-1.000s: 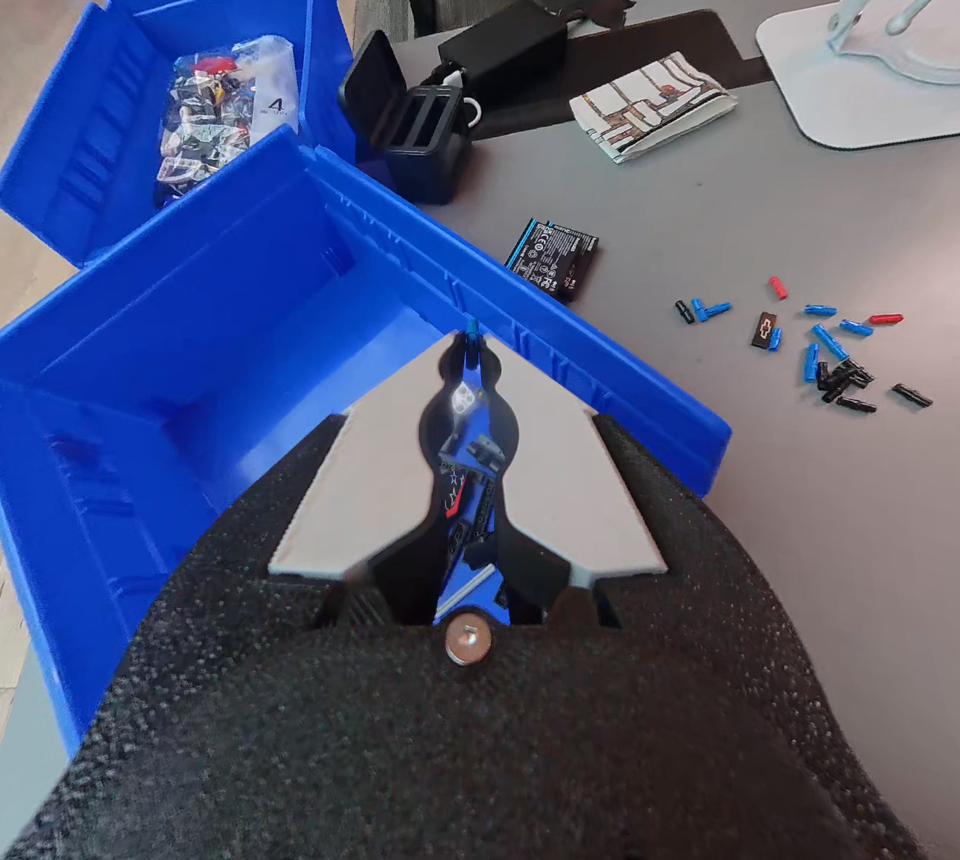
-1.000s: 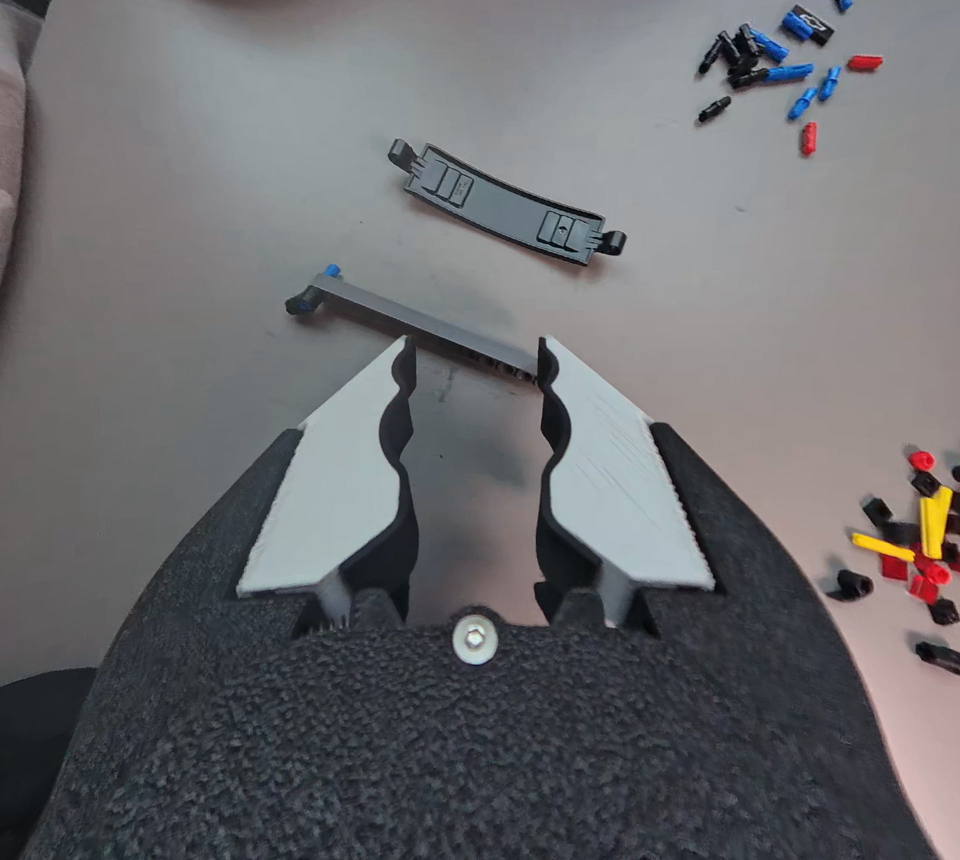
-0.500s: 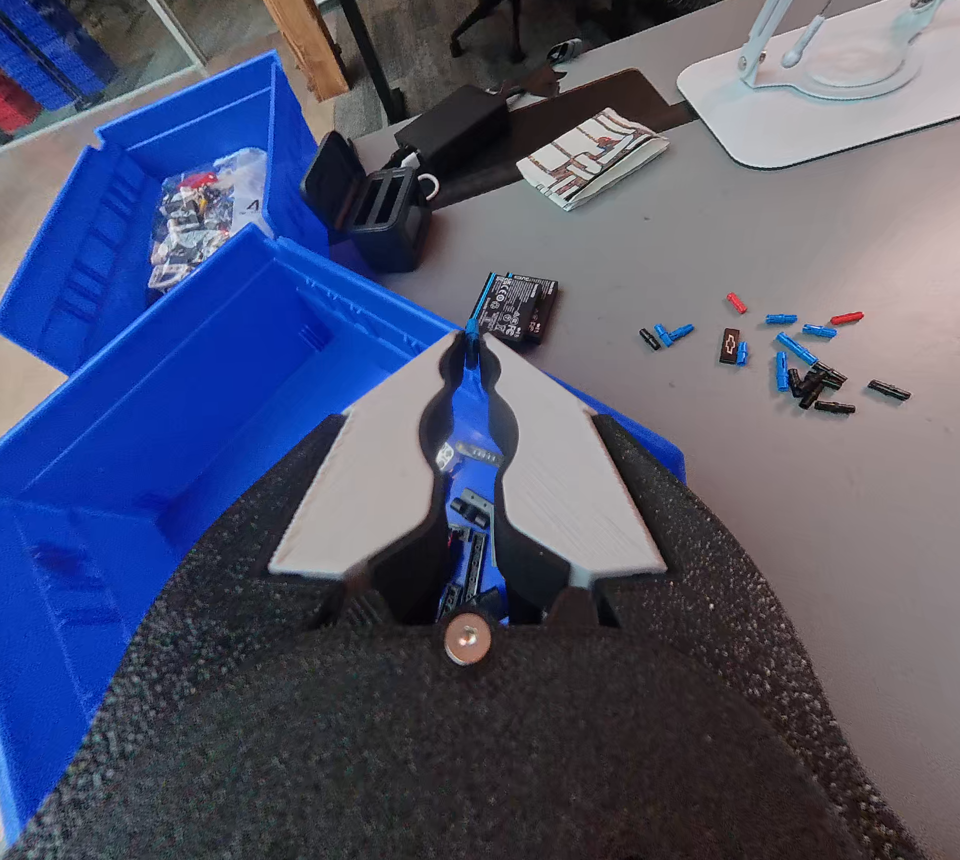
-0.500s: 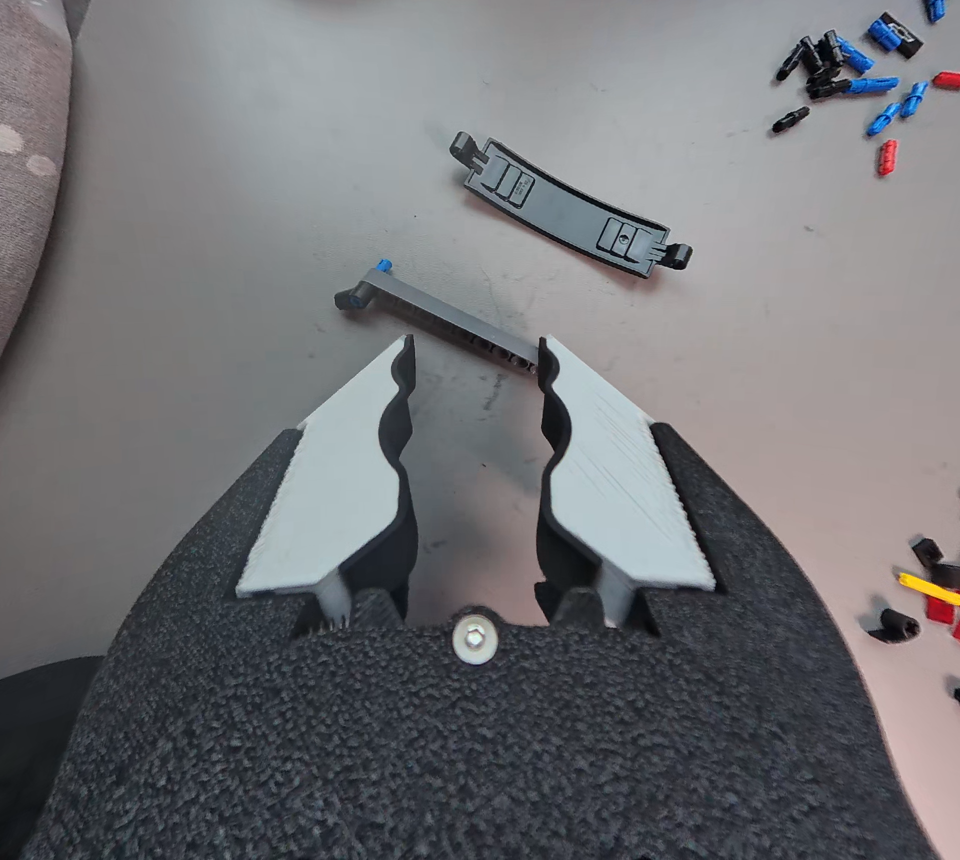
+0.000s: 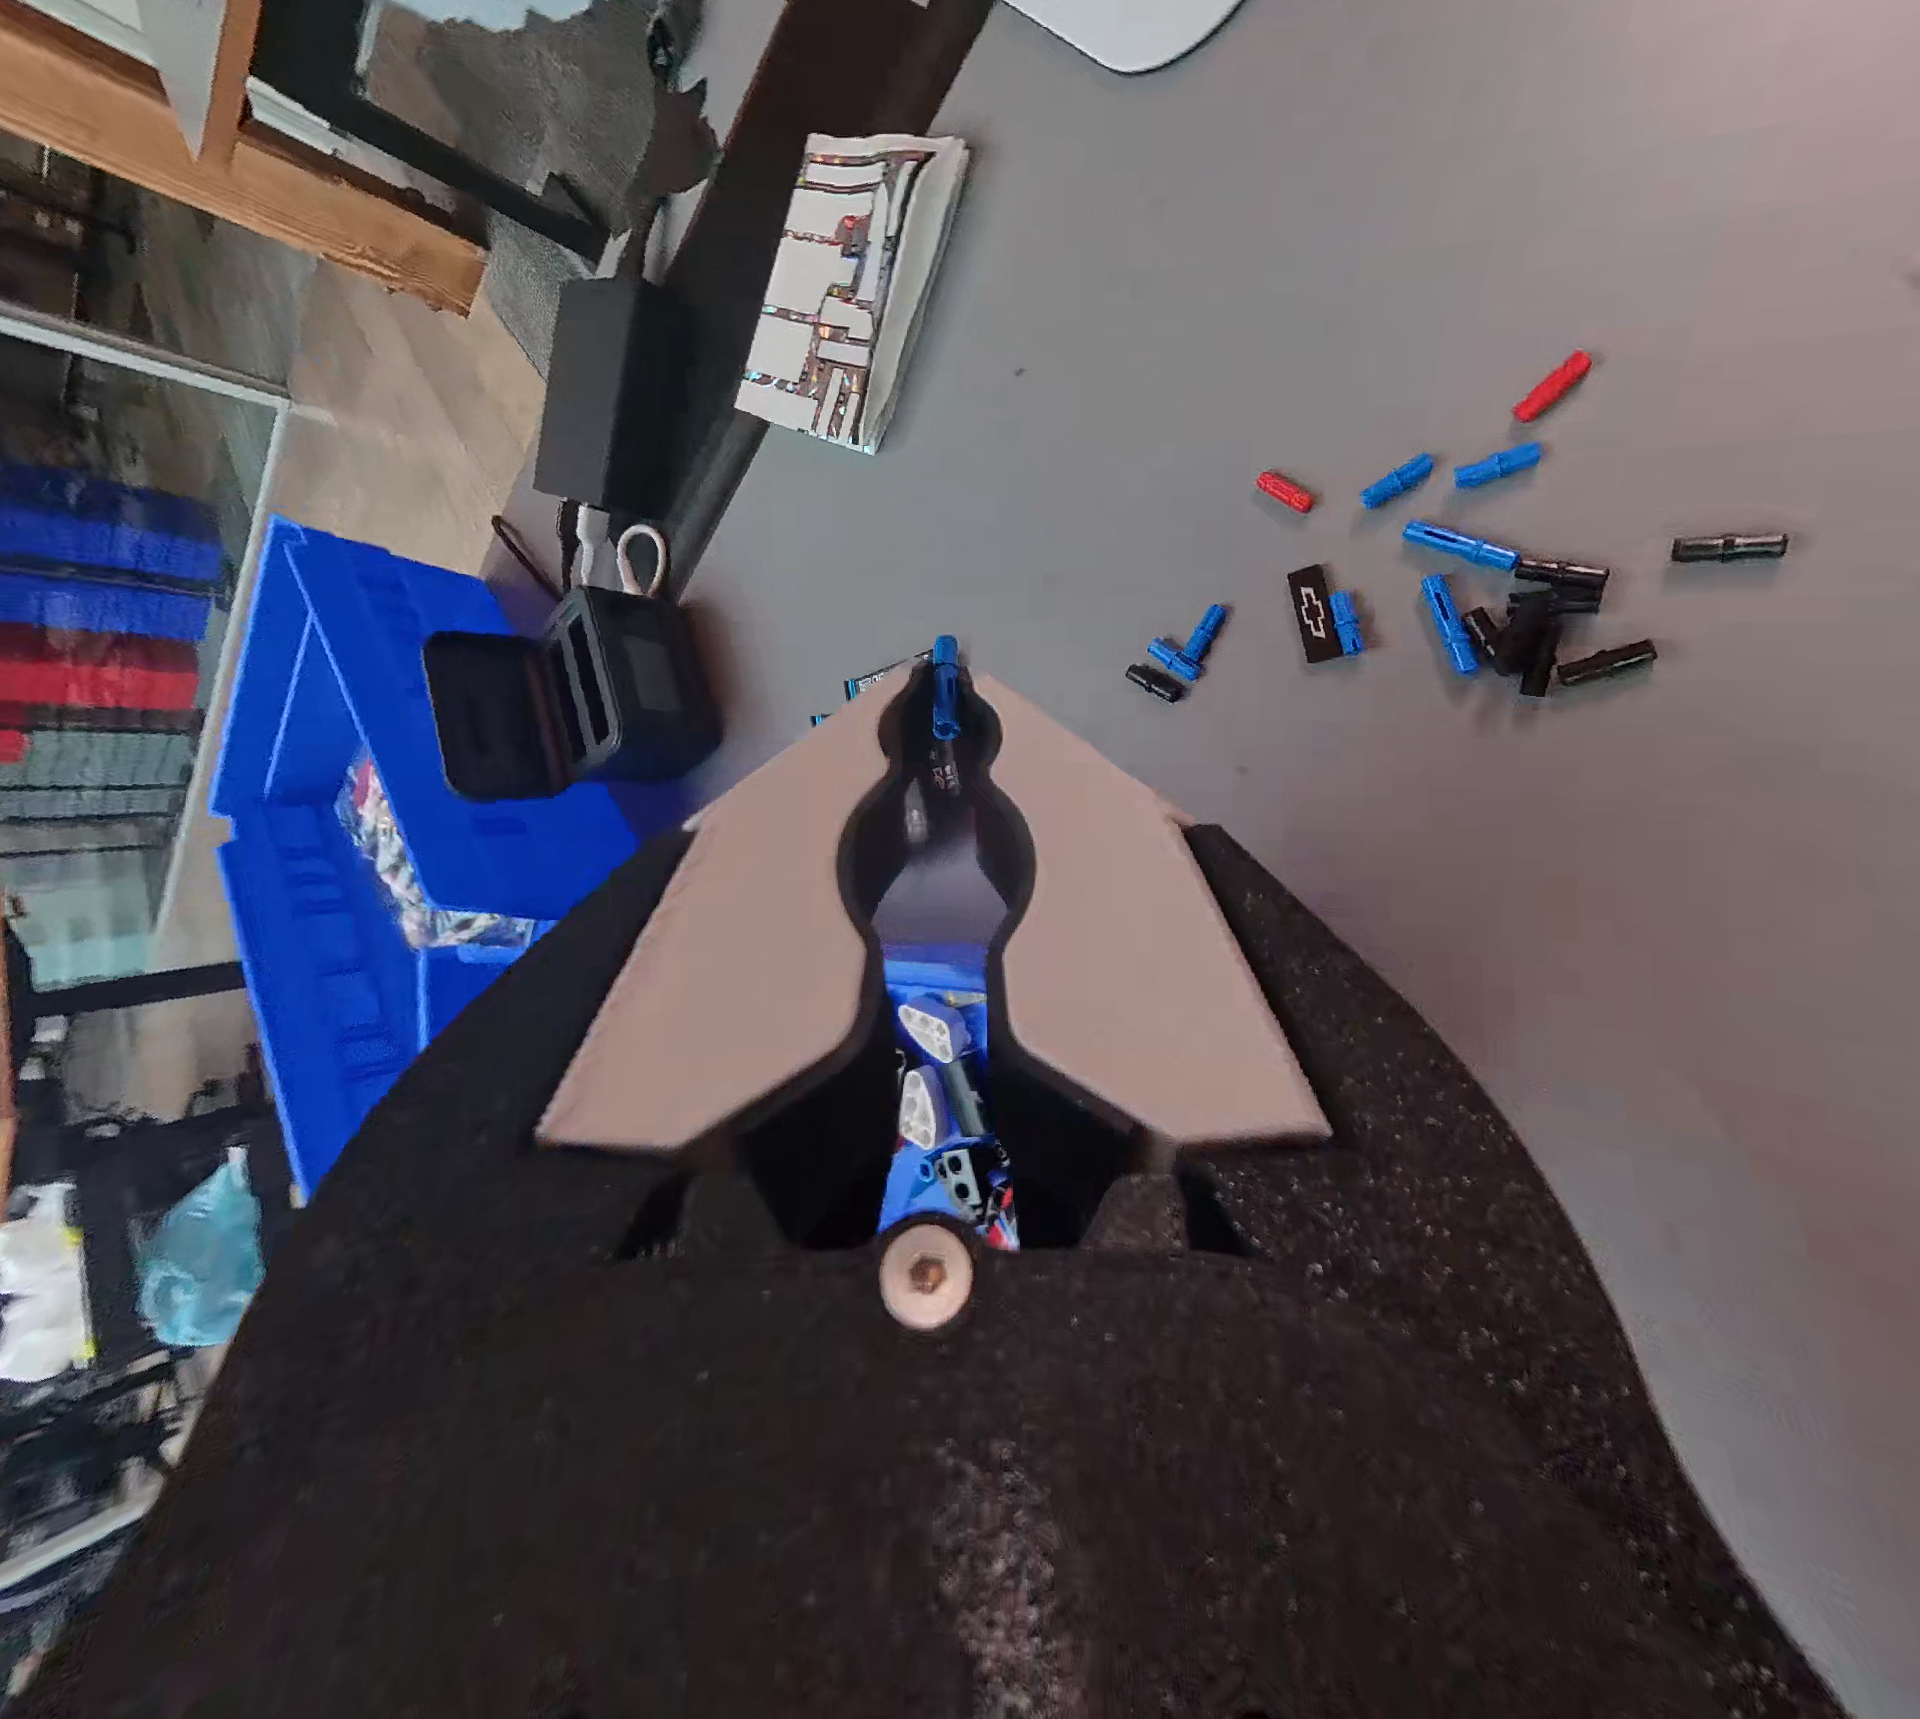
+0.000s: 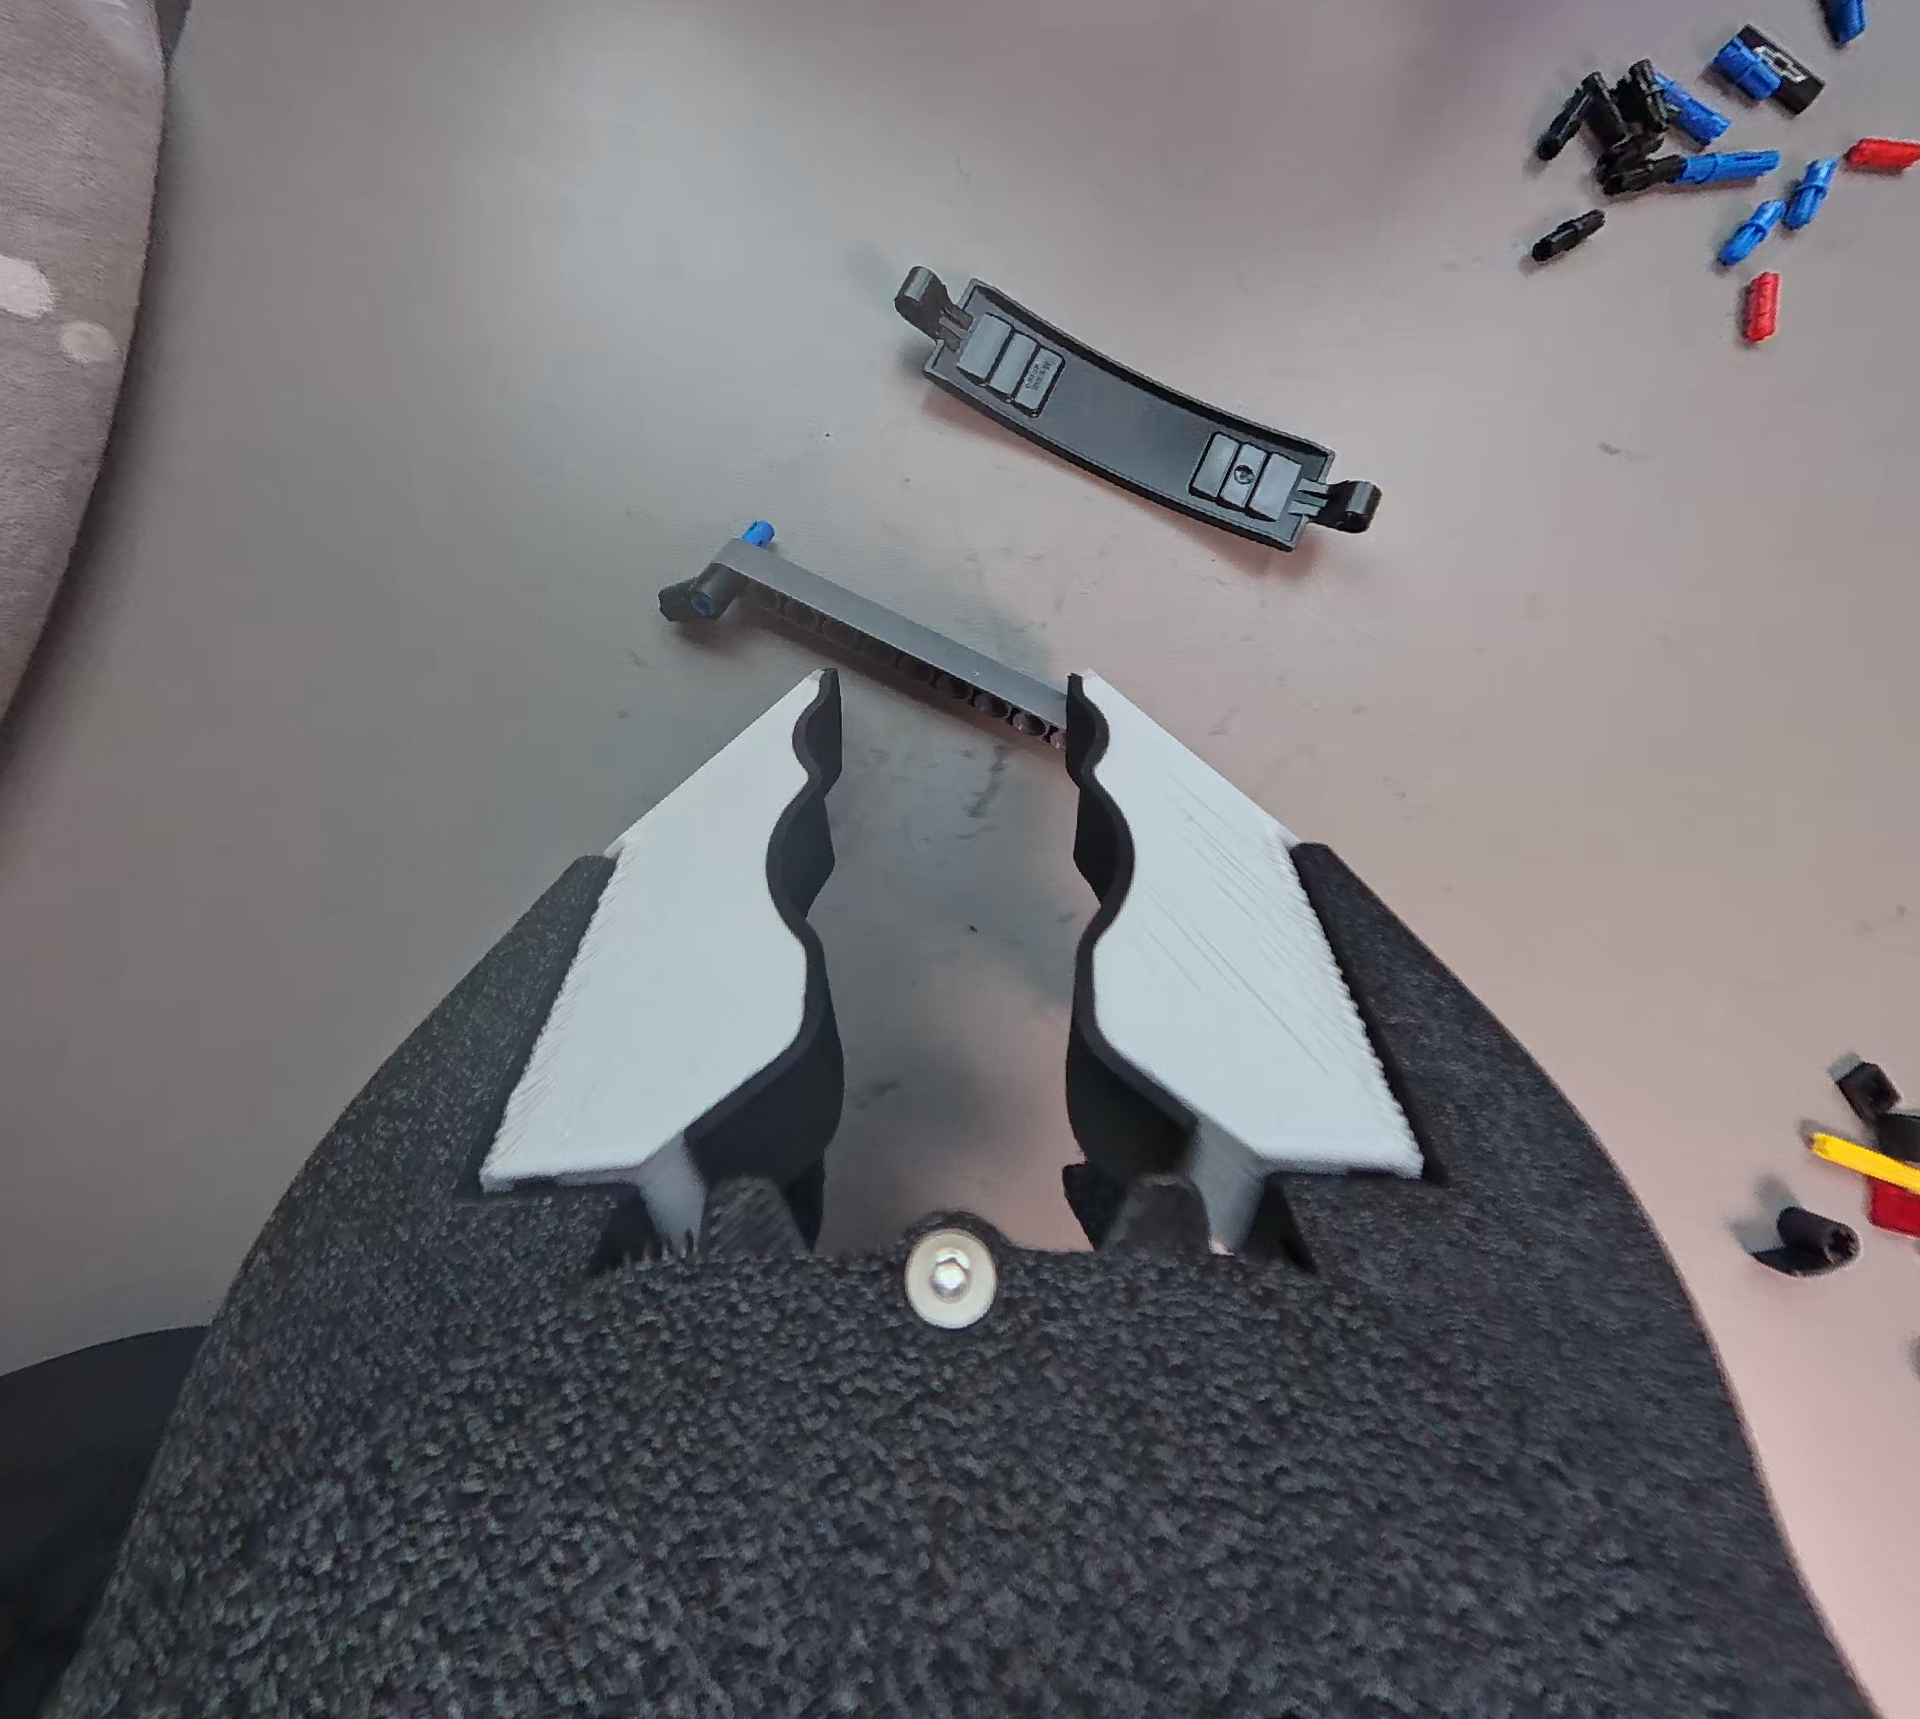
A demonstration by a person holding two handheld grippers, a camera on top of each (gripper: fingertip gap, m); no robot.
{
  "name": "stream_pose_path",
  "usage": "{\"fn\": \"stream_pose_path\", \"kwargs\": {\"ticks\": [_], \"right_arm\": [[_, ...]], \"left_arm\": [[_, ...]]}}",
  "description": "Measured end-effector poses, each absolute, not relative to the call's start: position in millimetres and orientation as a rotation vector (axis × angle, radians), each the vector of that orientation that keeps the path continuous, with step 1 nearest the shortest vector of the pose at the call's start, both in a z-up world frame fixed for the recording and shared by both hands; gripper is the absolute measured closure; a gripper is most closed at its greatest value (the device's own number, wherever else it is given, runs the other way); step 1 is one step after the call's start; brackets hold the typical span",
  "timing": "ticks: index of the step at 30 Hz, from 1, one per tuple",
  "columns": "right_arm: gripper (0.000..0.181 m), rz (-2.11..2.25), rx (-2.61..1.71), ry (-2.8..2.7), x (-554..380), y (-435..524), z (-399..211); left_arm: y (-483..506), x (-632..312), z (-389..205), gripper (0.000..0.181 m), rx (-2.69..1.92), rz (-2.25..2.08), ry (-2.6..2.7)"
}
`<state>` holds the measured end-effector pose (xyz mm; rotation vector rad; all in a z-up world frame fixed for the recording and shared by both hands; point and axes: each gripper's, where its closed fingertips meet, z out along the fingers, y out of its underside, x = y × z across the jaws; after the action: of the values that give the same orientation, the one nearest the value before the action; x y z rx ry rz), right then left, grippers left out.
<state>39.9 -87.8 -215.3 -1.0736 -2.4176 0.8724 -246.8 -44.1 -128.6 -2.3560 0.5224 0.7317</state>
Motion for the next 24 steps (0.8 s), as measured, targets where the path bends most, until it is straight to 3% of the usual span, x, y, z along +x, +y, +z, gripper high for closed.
{"fn": "stream_pose_path", "kwargs": {"ticks": [15, 24], "right_arm": [[0.141, 0.907, -1.093, -2.385, 40.5, -87.2, -214.6], [0.141, 0.923, -1.103, -2.372, 42.8, -86.5, -214.4]], "left_arm": [[-36.1, -202.6, -191.7, 0.176, -2.747, 0.561, 1.296], [-31.7, -207.9, -202.6, 0.163, -2.783, 0.613, 1.29]]}}
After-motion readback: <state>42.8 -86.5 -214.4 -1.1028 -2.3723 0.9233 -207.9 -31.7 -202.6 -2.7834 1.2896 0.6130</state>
